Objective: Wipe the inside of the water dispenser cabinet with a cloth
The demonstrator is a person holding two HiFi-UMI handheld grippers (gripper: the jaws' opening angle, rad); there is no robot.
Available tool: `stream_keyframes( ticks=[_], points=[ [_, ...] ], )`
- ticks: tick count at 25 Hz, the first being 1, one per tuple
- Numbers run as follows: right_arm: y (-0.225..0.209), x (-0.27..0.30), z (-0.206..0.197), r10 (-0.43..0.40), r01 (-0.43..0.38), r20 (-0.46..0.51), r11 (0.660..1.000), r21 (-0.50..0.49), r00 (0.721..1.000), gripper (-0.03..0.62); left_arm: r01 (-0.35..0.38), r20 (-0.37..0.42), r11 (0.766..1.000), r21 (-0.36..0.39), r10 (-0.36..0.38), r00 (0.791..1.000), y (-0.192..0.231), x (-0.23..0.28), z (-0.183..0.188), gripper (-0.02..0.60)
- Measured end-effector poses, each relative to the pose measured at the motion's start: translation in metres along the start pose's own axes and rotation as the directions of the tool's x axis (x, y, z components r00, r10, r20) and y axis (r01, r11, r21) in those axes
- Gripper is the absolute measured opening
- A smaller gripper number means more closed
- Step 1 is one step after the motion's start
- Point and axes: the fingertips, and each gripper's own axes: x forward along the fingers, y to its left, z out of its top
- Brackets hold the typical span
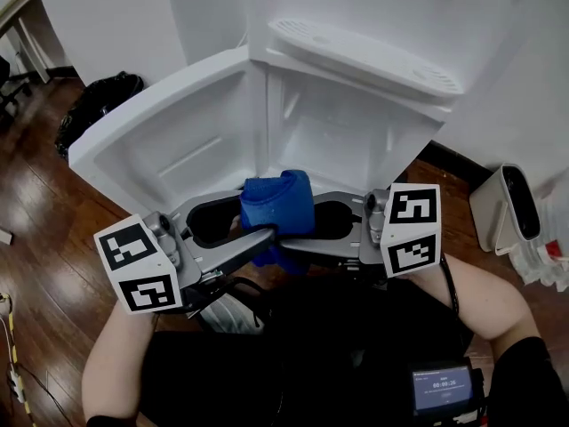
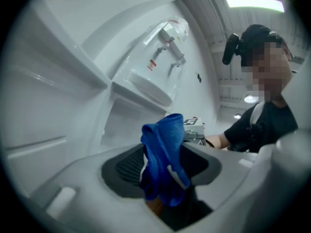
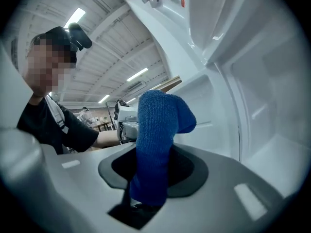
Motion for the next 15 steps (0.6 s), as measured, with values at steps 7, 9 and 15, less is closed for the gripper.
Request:
stream_keyframes(
  ticks=[7, 9, 15],
  points=[
    [-0.001, -0.011, 0.013, 0.01, -0.015, 0.084, 0.998, 0.059, 0.996, 0.192, 0.05, 0.012, 0.999, -0.001, -0.05, 0.999, -0.016, 0.004, 0.003, 0.114],
    [0.001, -0.01, 0.013, 0.007, -0.011, 0.086, 0.999, 0.047, 0.996, 0.155, 0.051, 0.012, 0.998, -0.039, -0.051, 0.999, -0.015, 0.004, 0.001, 0.114],
    [-0.083, -0.036, 0.025, -0.4, 0.394, 0.174, 0.917, 0.068, 0.9, 0.14, -0.128, 0.05, 0.99, 0.062, 0.125, 0.991, 0.011, -0.018, 0.025, 0.262]
  ],
)
